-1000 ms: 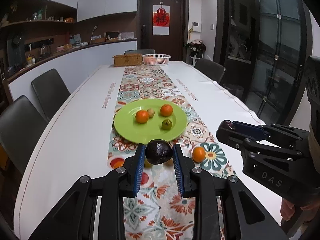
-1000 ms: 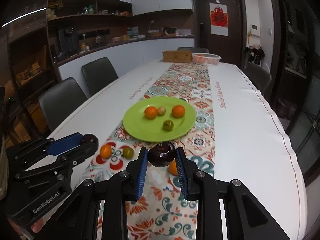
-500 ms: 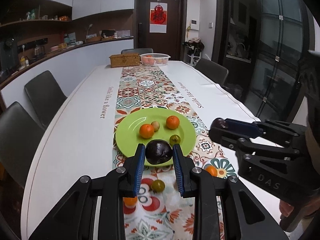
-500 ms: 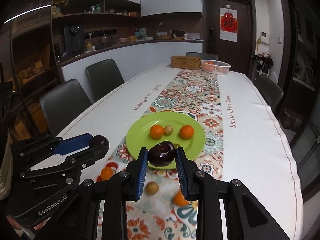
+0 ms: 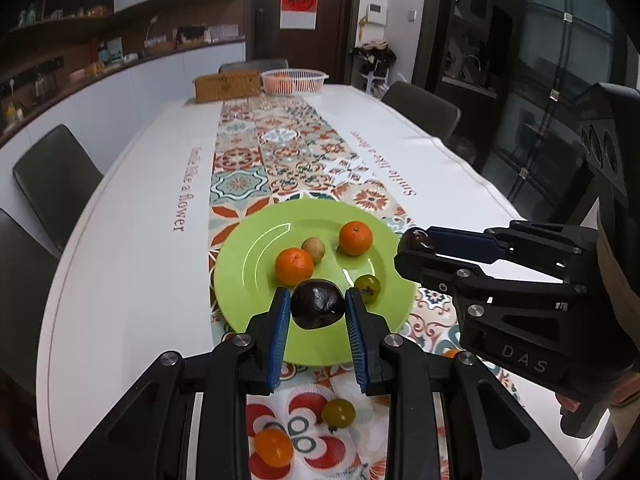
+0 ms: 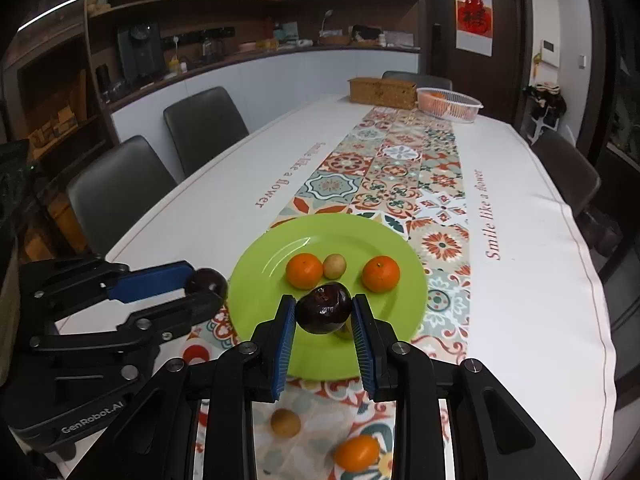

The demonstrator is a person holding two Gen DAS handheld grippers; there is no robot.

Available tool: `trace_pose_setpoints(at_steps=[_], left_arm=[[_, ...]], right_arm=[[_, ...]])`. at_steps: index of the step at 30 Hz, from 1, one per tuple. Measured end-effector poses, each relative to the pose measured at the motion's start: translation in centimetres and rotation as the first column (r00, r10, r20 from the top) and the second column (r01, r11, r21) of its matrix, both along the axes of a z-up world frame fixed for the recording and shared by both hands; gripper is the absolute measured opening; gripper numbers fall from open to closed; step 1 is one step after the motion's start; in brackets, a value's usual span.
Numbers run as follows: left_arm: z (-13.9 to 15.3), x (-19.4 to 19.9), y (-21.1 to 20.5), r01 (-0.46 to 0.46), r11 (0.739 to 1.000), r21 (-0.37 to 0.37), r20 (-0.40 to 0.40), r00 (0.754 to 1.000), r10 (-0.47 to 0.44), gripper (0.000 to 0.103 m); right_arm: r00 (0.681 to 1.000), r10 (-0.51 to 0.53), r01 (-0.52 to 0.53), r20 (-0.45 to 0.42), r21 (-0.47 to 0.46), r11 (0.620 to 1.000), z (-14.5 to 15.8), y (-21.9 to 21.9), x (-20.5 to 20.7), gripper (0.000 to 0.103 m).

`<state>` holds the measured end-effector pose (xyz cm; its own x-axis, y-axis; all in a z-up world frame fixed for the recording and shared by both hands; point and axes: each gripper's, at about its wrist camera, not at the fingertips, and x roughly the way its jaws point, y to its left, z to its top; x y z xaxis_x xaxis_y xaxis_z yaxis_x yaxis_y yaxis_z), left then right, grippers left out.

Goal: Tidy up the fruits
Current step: 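Carry the plum with the left tool onto the plate while the right tool places its plum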

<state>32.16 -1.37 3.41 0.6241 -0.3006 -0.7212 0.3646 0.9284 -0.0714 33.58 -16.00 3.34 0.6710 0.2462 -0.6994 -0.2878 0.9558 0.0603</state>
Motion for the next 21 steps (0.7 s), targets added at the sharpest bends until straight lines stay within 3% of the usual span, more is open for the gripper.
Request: trace_pose_setpoints(at_steps=[21], left_arm=[[-4.5,6.3,0.1,0.007,1.000,0.011,-0.142,0.990,-0.005,0.028]], right_arm=[[0.990,-0.001,0.000,-0.144,-0.010,1.000,-5.0,0.4,7.2,0.029]])
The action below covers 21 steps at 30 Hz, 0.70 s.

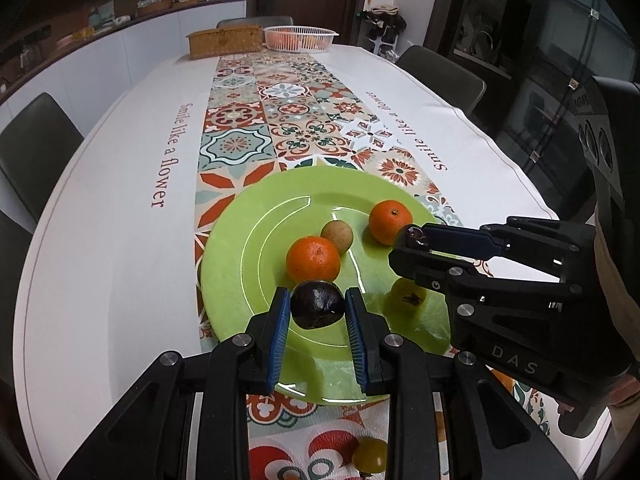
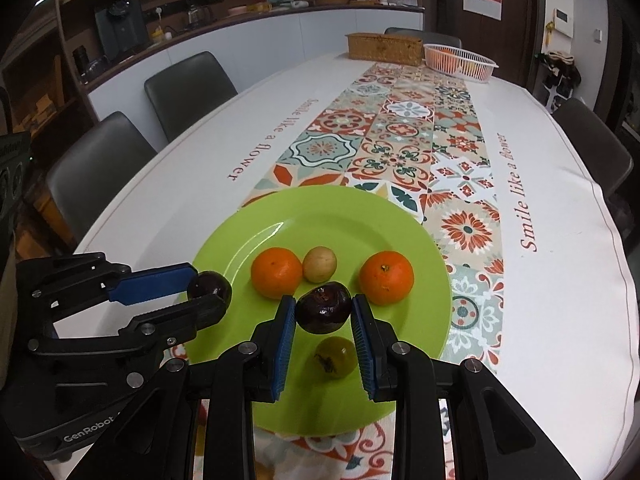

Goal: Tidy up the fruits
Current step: 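Carry the plum with the left tool onto the plate while the right tool places its plum, then open both tools and withdraw them from the plate toward the remaining fruits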

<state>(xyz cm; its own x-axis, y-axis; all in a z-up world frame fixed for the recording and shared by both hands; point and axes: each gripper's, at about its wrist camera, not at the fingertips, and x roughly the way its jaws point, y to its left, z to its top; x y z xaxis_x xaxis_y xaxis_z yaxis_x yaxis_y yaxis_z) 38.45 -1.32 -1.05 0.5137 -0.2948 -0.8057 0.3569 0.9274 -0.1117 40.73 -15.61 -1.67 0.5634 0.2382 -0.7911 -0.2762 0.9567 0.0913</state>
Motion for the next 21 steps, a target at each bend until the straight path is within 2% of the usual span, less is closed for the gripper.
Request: trace_pose_setpoints(at_steps=[4,7,12,15,21], left_arm=[[-0.1,-0.1,-0.1,0.009,1.000,0.009,0.018,1.000,-0.009,0.029],[0.1,-0.2,-0.3,0.013,1.000,0.017,0.033,0.999,-0.014,0.036],[0.6,-0.7,-0.1,0.005,1.000,0.011,0.047,0.999,-0.006,0.036],[1.3,-1.5,0.1,-0.008,1.000,0.004,0.061,0.998,0.008,0.036],[3.7,-4.1,-0.3,-0.026,0.999,0.039,0.122,0.992,0.021,0.036]], right_arm=[[1.000,-0.005,0.005,0.005,-0.009,1.000,-0.3,-0.1,0.2,0.030],[1.000,-0.005,0.005,0.010,-0.022,1.000,-0.3,-0.3,0.1,0.034],[1.000,-0.018,0.018,0.013,0.007,1.000,0.1,-1.2,-0.6,0.034],[0.999,-0.038,0.037,0.032,0.008,0.999,0.7,-1.8,-1.3,0.035],[0.996,-0.055,0.054,0.071,0.022,0.998,2.5,-2.7,-3.9,0.037]])
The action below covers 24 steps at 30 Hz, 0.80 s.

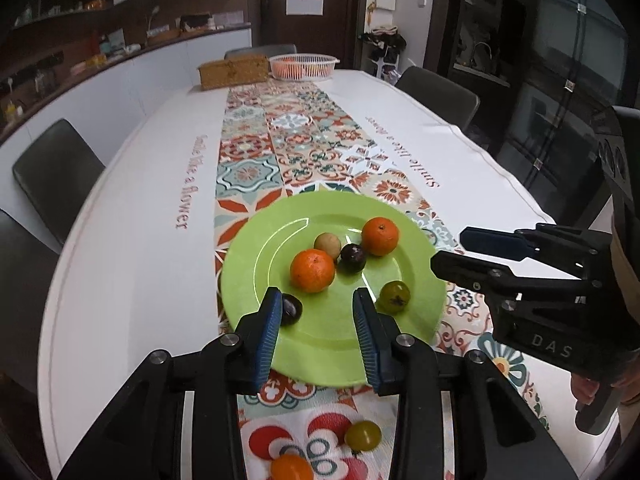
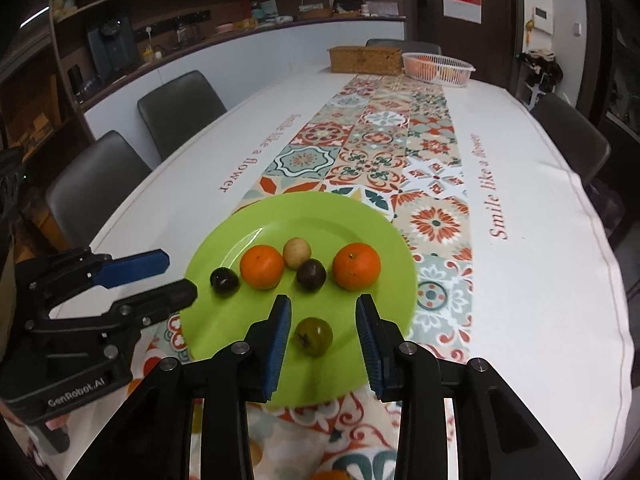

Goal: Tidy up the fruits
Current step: 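Open both tools and withdraw them from the plate toward the remaining fruits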

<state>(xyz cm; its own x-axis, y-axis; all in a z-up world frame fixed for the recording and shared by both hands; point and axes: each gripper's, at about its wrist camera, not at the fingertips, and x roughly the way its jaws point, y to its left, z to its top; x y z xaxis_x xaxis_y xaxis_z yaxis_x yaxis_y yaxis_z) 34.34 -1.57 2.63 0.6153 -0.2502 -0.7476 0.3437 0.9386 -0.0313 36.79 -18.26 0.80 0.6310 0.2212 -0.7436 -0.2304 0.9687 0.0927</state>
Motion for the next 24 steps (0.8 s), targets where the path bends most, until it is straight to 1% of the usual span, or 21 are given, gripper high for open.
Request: trace_pose_setpoints(at_steps=[1,4,5,8,10,11,13,17,19,21,24], left_arm=[[0.3,-0.4,0.0,-0.003,1.000,0.004,0.007,1.000,0.003,0.037],[1.4,-2.0,-0.2,-0.007,1.000,0.015,0.031,0.999,0.007,0.039],[1.9,-2.7,-0.2,-0.010,1.000,0.013,0.044,0.999,0.009,0.042],[2.9,-4.5,0.0,-0.027,1.000,0.014,0.082,0.996,0.025,0.047],[3.6,-6.0,0.3,-0.033,0.999,0.008,0.106,0.994,0.032,0.050],[3.9,-6.6,0.5,-0.039,0.999,0.007,0.114,0.993,0.038,0.054],[4.5,-8.0,0.9,-0.046,0.999,-0.004,0.135,0.990,0.046,0.059],[5.4,-10.3,1.7,-0.087,0.996,-0.022,0.160,0.983,0.089,0.067],[5.7,-11.3,2.1,-0.100,0.995,-0.031,0.169,0.980,0.103,0.071],[6.1,-12.6,2.5,-0.133,0.990,-0.034,0.193,0.972,0.137,0.078],[6.2,-13.9,3.1,-0.174,0.983,-0.050,0.216,0.959,0.181,0.085]], right_arm=[[1.000,-0.003,0.003,0.012,-0.002,1.000,0.4,-0.1,-0.6,0.041],[0.999,-0.017,0.017,0.050,-0.003,1.000,1.7,-0.3,-2.3,0.045],[0.998,-0.019,0.019,0.059,-0.004,1.000,2.1,-0.3,-2.9,0.045],[0.995,-0.024,0.026,0.101,-0.013,1.000,3.4,-0.3,-4.9,0.052],[0.991,-0.023,0.026,0.129,-0.028,0.999,4.0,-0.2,-6.1,0.054],[0.990,-0.022,0.027,0.141,-0.034,0.999,4.3,-0.1,-6.7,0.055],[0.985,-0.023,0.030,0.168,-0.042,0.999,5.0,0.1,-8.1,0.062],[0.975,-0.024,0.041,0.222,-0.072,0.997,6.1,0.7,-10.9,0.069],[0.970,-0.028,0.045,0.240,-0.065,0.997,6.6,0.8,-12.1,0.074],[0.968,-0.040,0.053,0.249,-0.043,0.998,7.0,0.8,-13.2,0.076],[0.967,-0.055,0.061,0.250,-0.014,0.998,7.0,0.8,-14.4,0.078]])
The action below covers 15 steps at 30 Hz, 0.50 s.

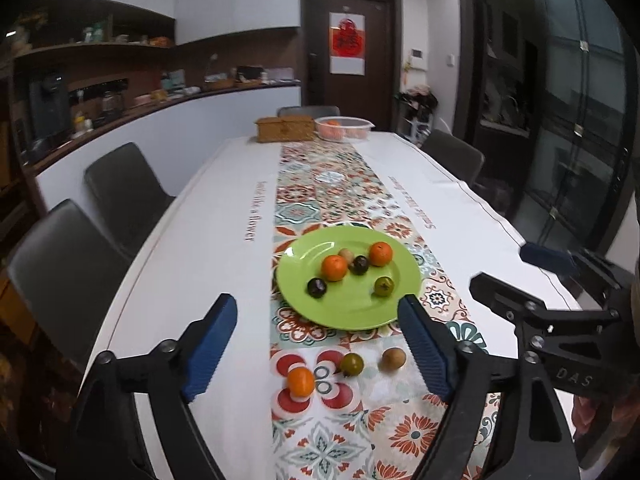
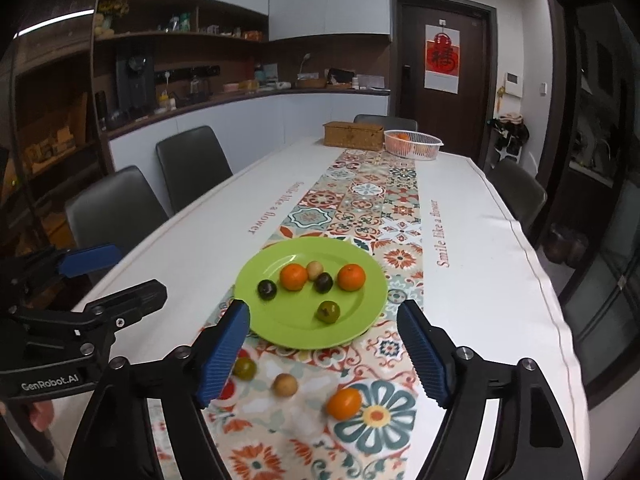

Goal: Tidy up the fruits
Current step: 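Open both tools and withdraw them from the plate toward the remaining fruits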

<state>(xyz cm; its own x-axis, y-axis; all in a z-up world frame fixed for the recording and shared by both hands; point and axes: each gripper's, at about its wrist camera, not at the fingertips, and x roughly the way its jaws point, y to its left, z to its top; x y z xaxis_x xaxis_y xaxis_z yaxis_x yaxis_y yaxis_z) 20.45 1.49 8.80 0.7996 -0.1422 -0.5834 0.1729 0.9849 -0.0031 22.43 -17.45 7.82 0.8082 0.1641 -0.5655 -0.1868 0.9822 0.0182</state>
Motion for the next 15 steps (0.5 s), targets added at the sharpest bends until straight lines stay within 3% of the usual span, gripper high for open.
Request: trace_pose_setpoints(at_steps=[8,15], left_arm=[[-1.6,-2.9,1.4,-0.069,0.998,0.011,0.035,0.997,0.068,0.089],[-4.4,-3.7,1.7,-0.078,0.996,0.033,-0.016,0.997,0.079,0.089]], right_arm=[[0.997,-0.070,0.070,0.014,-0.014,0.997,-2.1,0.3,-2.9,0.081],[0.993,-0.112,0.112,-0.035,-0.002,0.994,-4.5,0.0,-4.0,0.081]])
